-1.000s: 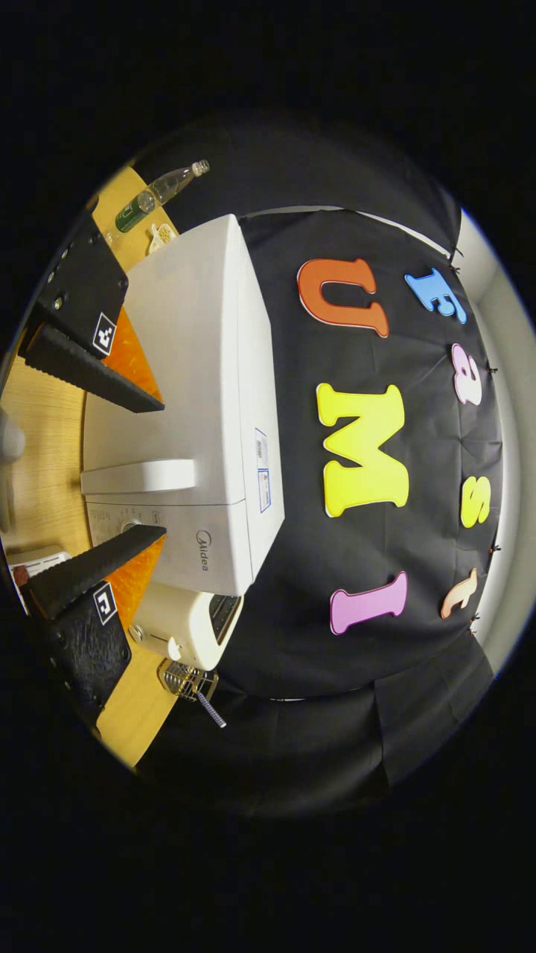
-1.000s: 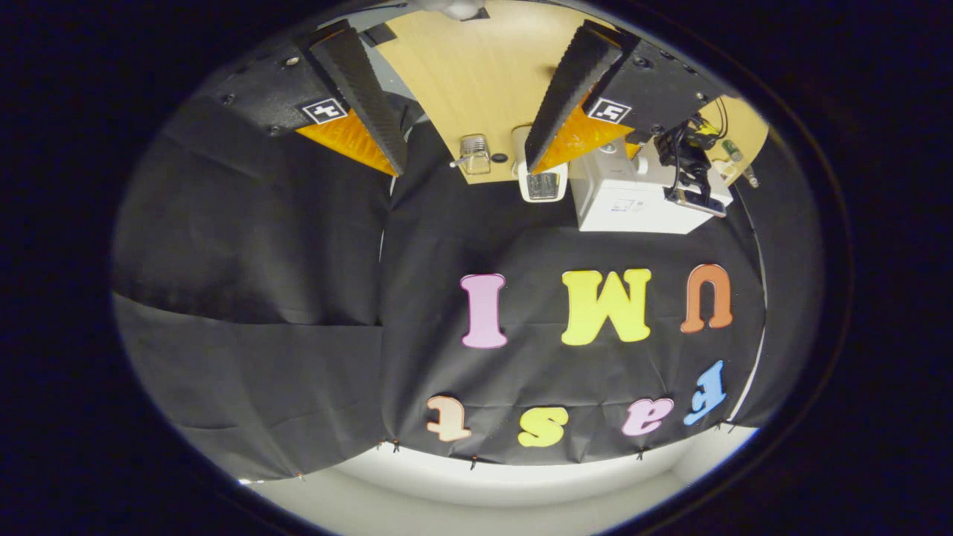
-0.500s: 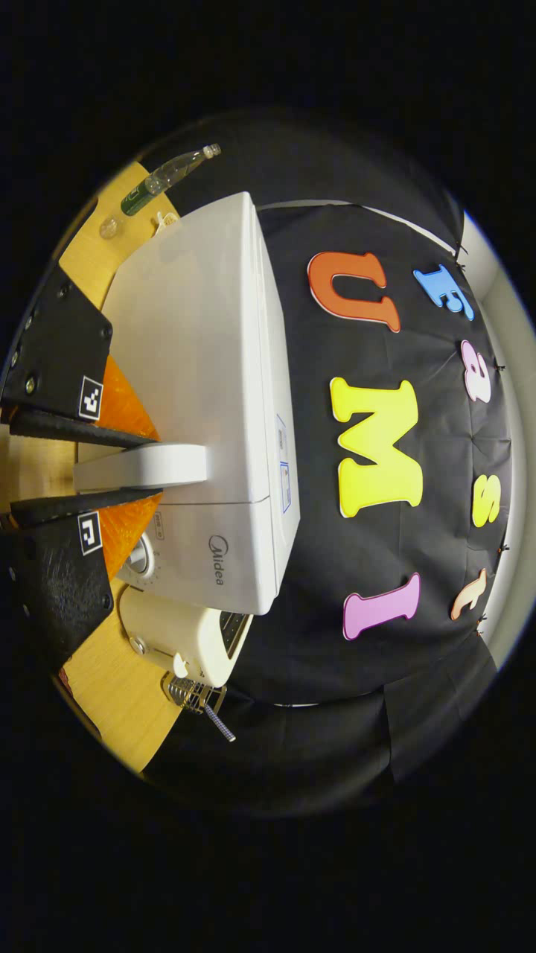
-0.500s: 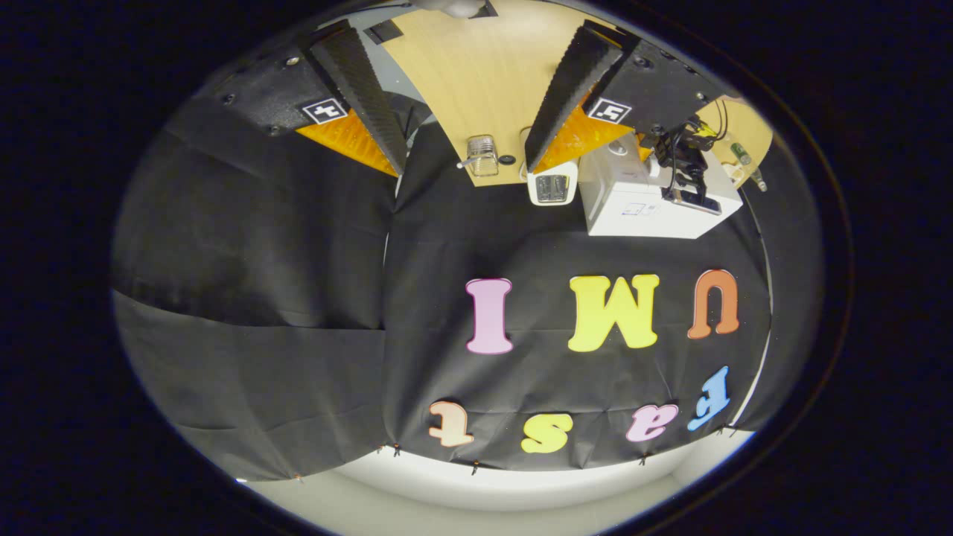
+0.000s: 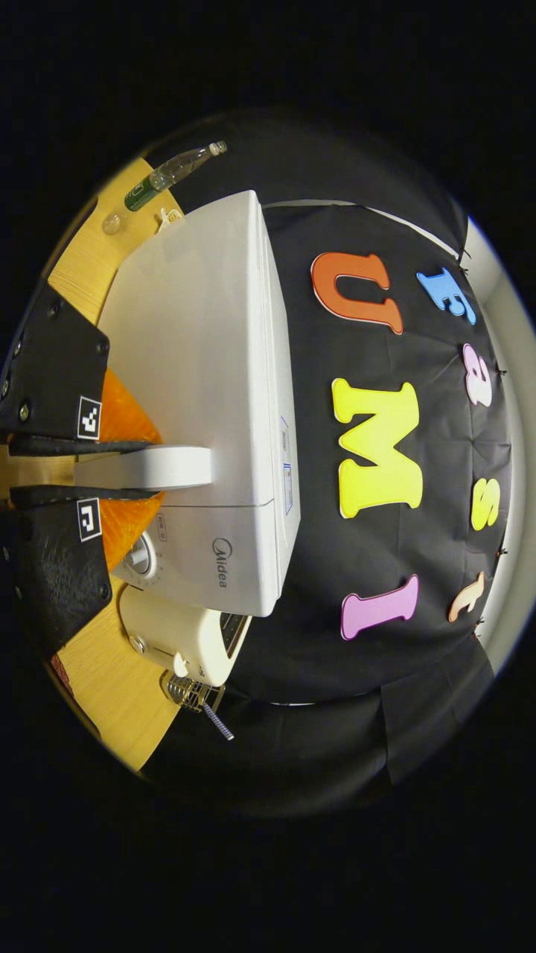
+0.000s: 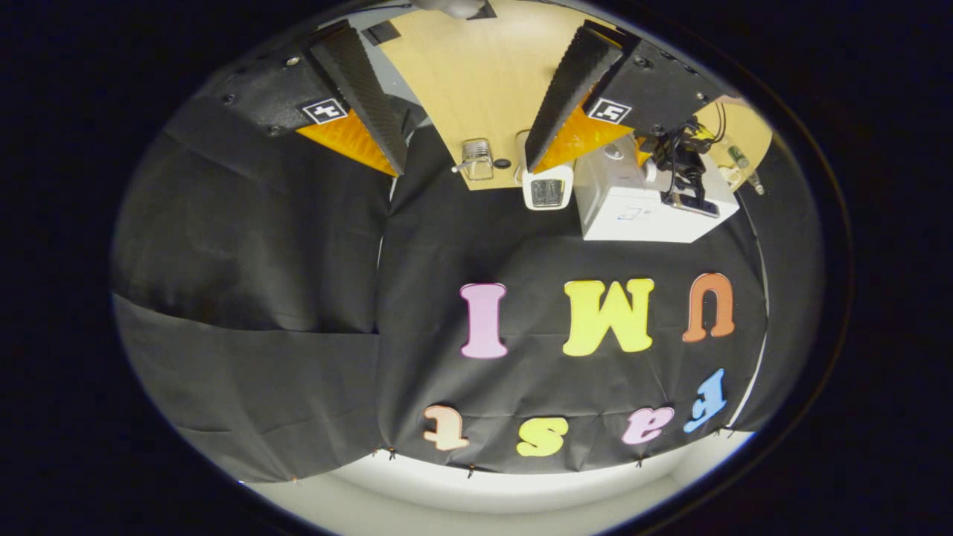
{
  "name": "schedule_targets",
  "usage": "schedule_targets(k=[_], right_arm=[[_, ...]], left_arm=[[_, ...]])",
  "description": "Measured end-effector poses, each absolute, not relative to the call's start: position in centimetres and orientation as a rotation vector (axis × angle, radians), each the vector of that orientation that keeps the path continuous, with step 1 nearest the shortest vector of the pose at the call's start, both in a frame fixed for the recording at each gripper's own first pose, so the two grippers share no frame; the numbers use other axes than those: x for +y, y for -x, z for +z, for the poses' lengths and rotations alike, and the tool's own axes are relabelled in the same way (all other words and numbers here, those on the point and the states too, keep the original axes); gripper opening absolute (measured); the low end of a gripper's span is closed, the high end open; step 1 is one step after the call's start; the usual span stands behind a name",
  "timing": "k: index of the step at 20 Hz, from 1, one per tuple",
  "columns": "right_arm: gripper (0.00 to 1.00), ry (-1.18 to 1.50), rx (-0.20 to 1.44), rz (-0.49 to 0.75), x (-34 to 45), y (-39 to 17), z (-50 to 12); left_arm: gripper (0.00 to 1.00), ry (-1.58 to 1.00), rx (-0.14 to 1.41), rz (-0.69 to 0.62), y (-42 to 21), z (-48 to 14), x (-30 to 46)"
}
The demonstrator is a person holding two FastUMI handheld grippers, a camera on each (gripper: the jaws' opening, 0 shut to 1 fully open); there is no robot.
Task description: Open the microwave oven with the left hand, put the food in, and close the microwave oven.
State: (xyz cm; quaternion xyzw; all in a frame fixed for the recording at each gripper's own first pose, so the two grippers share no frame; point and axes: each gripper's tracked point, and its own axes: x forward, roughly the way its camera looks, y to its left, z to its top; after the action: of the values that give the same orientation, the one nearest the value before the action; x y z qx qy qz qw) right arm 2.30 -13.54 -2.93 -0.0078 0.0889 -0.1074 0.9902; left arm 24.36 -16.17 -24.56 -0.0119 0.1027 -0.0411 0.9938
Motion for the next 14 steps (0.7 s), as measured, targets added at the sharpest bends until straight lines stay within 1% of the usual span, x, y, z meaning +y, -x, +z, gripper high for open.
schedule_targets(k=[14], right_arm=[[1.00,-0.013,0.158,-0.173,-11.1,-1.7,-2.8]], left_arm=[[0.15,0.045,0.245,-0.158,-23.4,-24.6,-16.3]])
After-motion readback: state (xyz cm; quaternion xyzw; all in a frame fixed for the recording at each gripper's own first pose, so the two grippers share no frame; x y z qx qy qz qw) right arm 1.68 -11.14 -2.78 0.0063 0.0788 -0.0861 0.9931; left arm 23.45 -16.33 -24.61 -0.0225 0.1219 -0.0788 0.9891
